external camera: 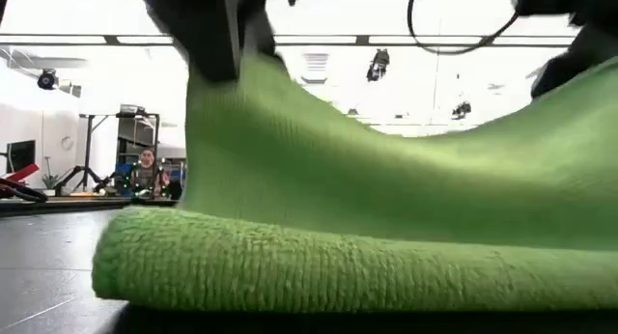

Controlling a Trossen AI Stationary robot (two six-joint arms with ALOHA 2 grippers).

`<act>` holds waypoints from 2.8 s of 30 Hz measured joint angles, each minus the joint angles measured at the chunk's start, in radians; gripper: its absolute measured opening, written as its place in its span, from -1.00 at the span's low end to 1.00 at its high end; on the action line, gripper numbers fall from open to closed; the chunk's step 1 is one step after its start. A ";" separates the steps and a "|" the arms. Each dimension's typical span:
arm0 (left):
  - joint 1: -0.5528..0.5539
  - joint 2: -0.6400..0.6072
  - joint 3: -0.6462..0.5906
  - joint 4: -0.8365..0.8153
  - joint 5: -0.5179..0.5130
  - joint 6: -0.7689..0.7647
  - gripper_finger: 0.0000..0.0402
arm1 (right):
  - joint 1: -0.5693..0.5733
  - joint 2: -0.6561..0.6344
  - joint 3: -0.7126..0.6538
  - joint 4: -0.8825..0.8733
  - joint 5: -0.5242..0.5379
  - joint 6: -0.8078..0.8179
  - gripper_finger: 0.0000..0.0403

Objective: Fold microfiber towels
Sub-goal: Fold the green microfiber cloth

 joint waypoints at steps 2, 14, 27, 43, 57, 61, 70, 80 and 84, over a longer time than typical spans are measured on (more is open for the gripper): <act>0.019 -0.002 -0.042 0.025 -0.015 -0.016 -1.00 | -0.045 0.004 -0.015 -0.008 0.005 0.004 -0.96; 0.122 -0.008 -0.127 -0.042 -0.156 0.021 -1.00 | -0.211 0.005 -0.036 -0.164 0.104 -0.059 -0.96; 0.186 -0.047 -0.135 -0.136 -0.286 0.062 -1.00 | -0.249 0.006 -0.038 -0.170 0.227 -0.112 -0.96; 0.188 -0.046 -0.178 -0.086 -0.367 0.062 -0.97 | -0.255 0.007 -0.045 -0.160 0.274 -0.112 -0.81; 0.185 -0.108 -0.161 -0.138 -0.446 0.076 -0.41 | -0.264 -0.022 -0.004 -0.243 0.273 -0.199 -0.43; 0.161 -0.110 -0.179 -0.079 -0.445 0.083 -0.40 | -0.263 -0.003 -0.035 -0.131 0.273 -0.246 -0.60; 0.143 -0.093 -0.291 0.141 -0.446 0.085 -0.69 | -0.265 0.054 -0.148 0.062 0.271 -0.249 -0.94; 0.162 -0.047 -0.346 0.227 -0.473 0.067 -0.99 | -0.267 0.185 -0.166 0.101 0.408 -0.234 -0.95; 0.190 -0.037 -0.344 0.185 -0.549 0.085 -0.98 | -0.281 0.233 -0.141 0.112 0.464 -0.264 -0.95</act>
